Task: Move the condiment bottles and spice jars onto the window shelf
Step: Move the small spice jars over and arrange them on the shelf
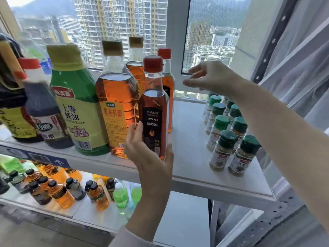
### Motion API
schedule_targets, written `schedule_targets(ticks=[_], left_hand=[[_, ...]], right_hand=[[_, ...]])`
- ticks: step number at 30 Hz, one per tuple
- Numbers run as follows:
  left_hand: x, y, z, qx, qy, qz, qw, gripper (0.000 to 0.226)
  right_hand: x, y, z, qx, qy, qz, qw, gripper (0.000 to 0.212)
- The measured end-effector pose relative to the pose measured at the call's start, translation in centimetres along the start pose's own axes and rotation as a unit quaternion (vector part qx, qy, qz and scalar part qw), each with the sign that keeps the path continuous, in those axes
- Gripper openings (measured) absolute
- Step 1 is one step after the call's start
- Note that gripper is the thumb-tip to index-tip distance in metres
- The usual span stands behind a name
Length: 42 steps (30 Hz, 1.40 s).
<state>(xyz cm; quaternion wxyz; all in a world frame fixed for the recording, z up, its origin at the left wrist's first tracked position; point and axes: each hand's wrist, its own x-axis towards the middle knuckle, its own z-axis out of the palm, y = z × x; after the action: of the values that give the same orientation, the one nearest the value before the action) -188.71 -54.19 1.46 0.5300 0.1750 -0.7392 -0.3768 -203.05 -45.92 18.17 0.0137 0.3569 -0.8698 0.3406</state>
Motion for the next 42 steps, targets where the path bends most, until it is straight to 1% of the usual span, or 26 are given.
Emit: schedule_targets(ticks=[4, 6, 11, 16, 21, 24, 32, 38, 42], left_hand=[[0.4, -0.3, 1.1, 0.009, 0.02, 0.026, 0.999, 0.083], [0.6, -0.2, 1.5, 0.012, 0.016, 0.012, 1.0, 0.085], [0.6, -0.4, 2.3, 0.009, 0.022, -0.013, 1.0, 0.089], [0.7, -0.5, 2.1, -0.057, 0.014, -0.052, 0.997, 0.094], [0.5, -0.1, 1.9, -0.066, 0.008, -0.086, 0.994, 0.098], [0.4, -0.1, 2.2, -0.064, -0.008, -0.097, 0.993, 0.097], [-0.9, 1.9, 3.1, -0.092, -0.071, -0.135, 0.984, 0.1], [-1.6, 2.5, 4.1, -0.099, -0.11, -0.155, 0.977, 0.102], [-1.8, 2.5, 4.3, -0.082, -0.129, -0.158, 0.976, 0.099]], right_hand=[[2.6, -0.2, 1.3, 0.023, -0.031, 0.009, 0.999, 0.061], [3.4, -0.1, 2.0, 0.026, -0.053, 0.012, 0.998, 0.063], [5.1, 0.2, 3.2, 0.031, -0.079, 0.012, 0.996, 0.072], [6.0, 0.5, 3.9, 0.07, -0.084, 0.003, 0.994, 0.061], [6.0, 0.8, 3.7, 0.101, -0.073, 0.007, 0.992, 0.049], [5.6, 1.2, 2.9, 0.099, -0.083, 0.011, 0.992, 0.047], [3.5, 3.2, 0.1, 0.131, -0.092, 0.059, 0.985, 0.05], [1.9, 4.4, -1.3, 0.152, -0.08, 0.08, 0.982, 0.048], [1.5, 4.9, -1.4, 0.167, -0.066, 0.093, 0.979, 0.055]])
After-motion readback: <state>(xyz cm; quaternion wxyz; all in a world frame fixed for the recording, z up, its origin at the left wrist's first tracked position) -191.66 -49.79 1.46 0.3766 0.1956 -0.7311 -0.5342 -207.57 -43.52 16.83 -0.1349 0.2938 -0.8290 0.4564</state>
